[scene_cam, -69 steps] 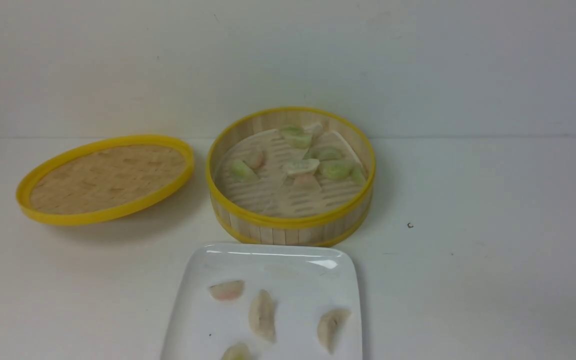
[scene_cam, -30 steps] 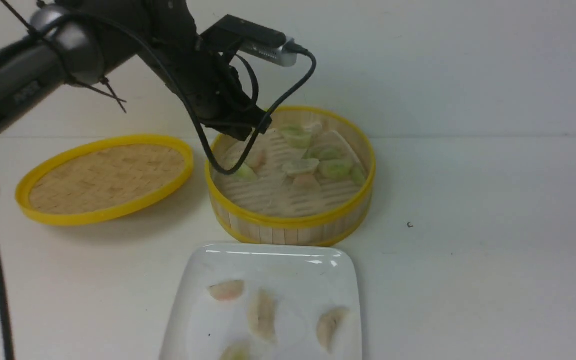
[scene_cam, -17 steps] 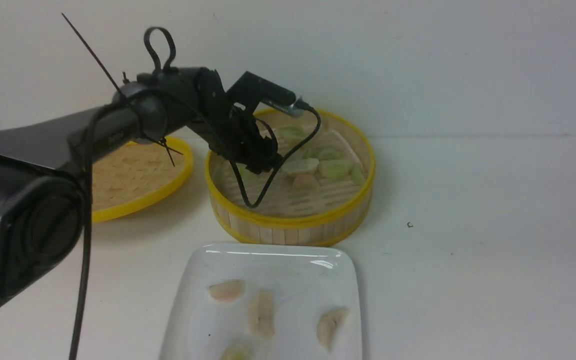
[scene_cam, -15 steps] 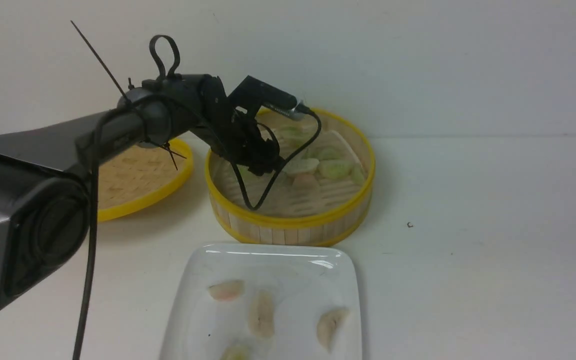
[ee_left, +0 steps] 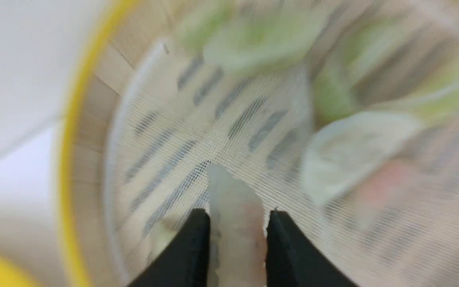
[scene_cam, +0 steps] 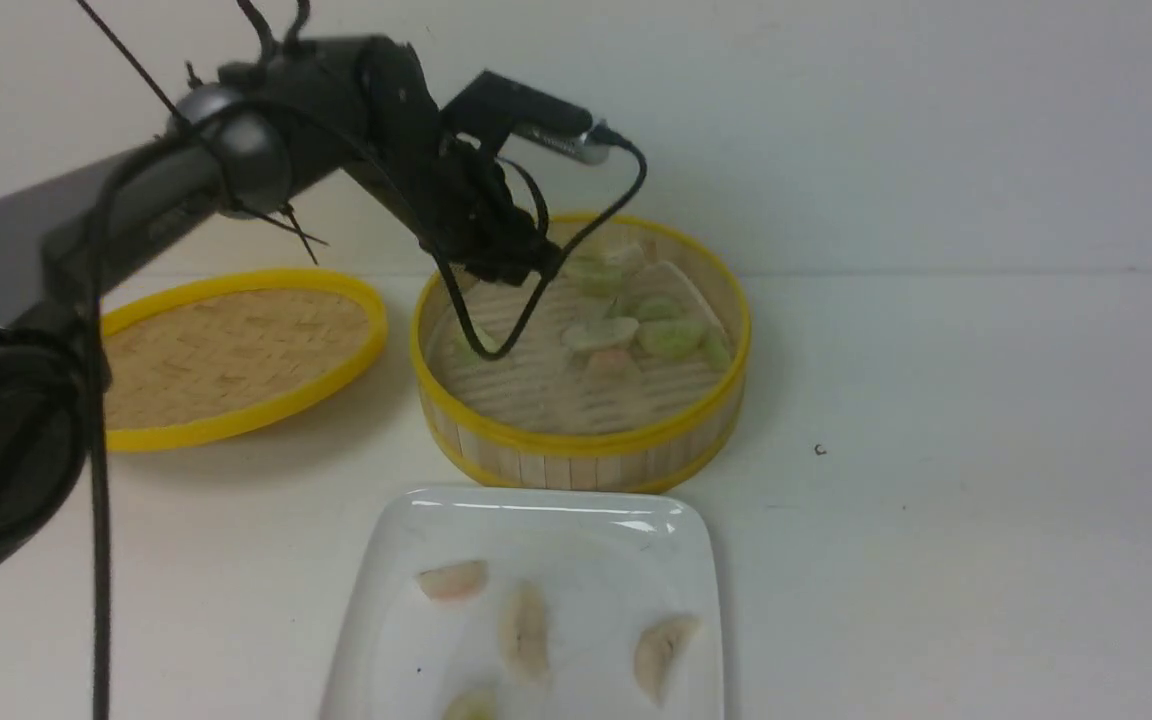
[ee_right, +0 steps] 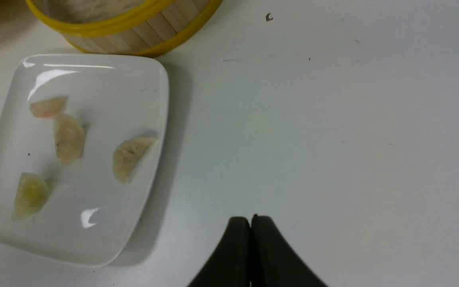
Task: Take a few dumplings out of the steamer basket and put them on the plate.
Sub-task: Use the left arm to grab a dumpling from the steamer, then use the left arm to put the dumpling into the plate
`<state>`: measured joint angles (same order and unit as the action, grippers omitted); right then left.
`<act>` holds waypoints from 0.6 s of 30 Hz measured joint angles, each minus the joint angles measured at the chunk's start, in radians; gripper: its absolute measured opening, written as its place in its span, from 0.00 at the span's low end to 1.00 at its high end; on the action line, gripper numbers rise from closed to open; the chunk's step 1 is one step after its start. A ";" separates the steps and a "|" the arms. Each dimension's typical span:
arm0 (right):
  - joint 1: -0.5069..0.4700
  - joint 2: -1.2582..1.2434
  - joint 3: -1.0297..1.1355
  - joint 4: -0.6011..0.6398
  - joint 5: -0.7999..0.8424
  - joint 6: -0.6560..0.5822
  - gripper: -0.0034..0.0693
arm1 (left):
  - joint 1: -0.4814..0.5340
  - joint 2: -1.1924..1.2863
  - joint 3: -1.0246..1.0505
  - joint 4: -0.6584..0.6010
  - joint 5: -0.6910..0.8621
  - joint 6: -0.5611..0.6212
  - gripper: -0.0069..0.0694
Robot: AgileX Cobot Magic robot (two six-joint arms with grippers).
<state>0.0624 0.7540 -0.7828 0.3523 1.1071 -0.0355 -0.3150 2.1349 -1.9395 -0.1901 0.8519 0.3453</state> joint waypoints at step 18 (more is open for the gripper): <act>0.000 0.000 0.000 0.008 0.025 -0.021 0.03 | -0.139 -0.408 0.488 -0.151 0.375 -0.011 0.29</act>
<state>0.0624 0.7540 -0.7828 0.3605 1.1320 -0.0568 -0.4536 1.7265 -1.4518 -0.3408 1.2265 0.3340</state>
